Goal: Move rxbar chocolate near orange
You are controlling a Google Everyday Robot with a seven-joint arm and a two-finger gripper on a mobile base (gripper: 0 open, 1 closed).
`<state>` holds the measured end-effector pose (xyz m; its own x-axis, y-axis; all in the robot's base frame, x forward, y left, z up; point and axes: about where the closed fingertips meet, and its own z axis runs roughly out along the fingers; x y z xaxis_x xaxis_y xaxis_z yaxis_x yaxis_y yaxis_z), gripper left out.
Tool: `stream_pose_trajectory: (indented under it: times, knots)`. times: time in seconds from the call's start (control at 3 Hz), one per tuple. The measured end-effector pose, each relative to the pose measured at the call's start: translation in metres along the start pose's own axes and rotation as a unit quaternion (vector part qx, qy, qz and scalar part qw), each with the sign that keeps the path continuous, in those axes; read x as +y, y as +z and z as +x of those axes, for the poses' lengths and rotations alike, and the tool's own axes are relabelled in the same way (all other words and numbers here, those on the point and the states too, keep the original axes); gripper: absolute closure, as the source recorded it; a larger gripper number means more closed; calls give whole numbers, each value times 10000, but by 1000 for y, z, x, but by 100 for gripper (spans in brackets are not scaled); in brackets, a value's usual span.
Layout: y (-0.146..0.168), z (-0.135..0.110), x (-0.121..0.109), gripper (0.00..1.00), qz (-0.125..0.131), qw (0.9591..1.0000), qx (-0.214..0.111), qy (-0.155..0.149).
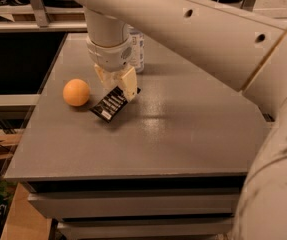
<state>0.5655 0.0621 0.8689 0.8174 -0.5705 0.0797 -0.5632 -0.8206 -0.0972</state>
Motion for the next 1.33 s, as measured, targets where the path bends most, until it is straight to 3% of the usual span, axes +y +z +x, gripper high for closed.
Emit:
stream_pose_trajectory:
  times: [0.33,0.67,1.33]
  knots:
    - [8,3,-13,100,32,9999,-92,-29]
    - [13,6,-25,84,58,9998,-189,-31]
    - [17,7,-39,37,75,9994,-329,-85]
